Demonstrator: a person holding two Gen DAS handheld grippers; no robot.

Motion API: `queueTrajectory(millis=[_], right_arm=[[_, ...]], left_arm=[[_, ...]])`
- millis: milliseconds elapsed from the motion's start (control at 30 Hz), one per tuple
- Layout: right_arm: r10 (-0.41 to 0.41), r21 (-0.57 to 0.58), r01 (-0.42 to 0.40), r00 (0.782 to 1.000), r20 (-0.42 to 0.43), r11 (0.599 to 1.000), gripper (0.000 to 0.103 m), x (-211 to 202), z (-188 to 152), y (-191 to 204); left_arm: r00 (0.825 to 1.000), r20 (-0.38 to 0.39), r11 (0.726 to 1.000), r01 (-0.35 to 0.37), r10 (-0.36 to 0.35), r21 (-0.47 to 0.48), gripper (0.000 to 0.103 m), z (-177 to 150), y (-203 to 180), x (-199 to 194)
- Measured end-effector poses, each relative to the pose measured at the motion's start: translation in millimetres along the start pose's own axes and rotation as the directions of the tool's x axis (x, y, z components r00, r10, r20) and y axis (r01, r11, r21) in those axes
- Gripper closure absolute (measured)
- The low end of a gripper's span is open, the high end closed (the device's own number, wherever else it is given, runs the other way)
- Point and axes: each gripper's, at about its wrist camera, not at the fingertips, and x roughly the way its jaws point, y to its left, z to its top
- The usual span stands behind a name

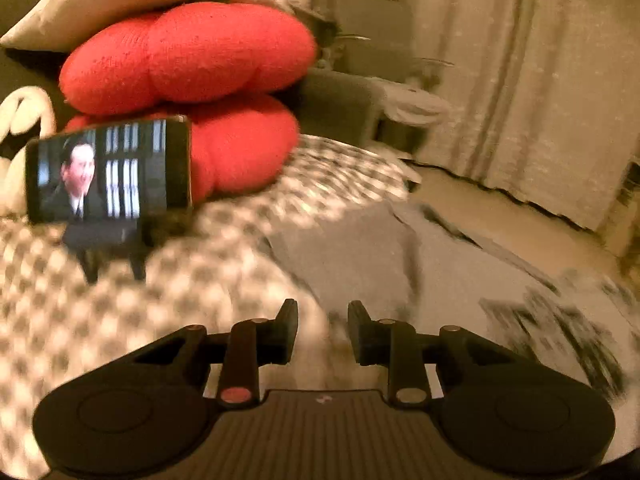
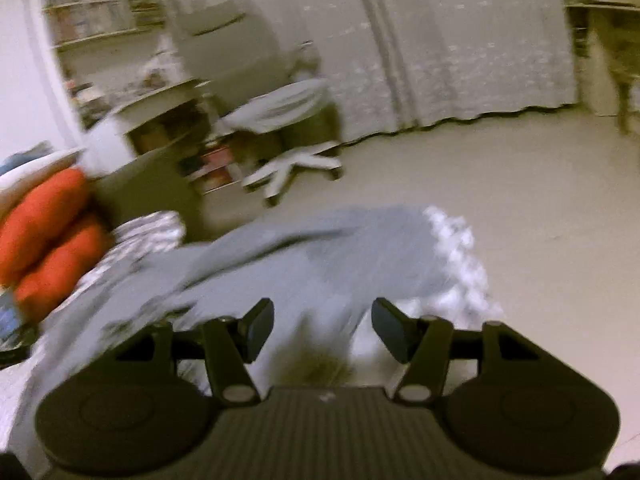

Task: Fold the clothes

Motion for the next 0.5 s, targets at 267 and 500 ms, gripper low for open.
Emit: queueTrajectory(millis=[267, 500], right_arm=[[0.046, -0.191, -0.051, 0.998, -0.031, 0.980, 0.001, -43, -63, 63], [-0.015, -0.199, 0.003, 0.998, -0.059, 0.980, 0.000, -29, -86, 82]], left_arm=[[1.000, 0.007, 0.999, 0.002, -0.002, 0.041, 0.058, -61, -14, -41], [1.000, 0.008, 0.997, -0.003, 0.003, 0.077, 0.038, -73, -26, -35]])
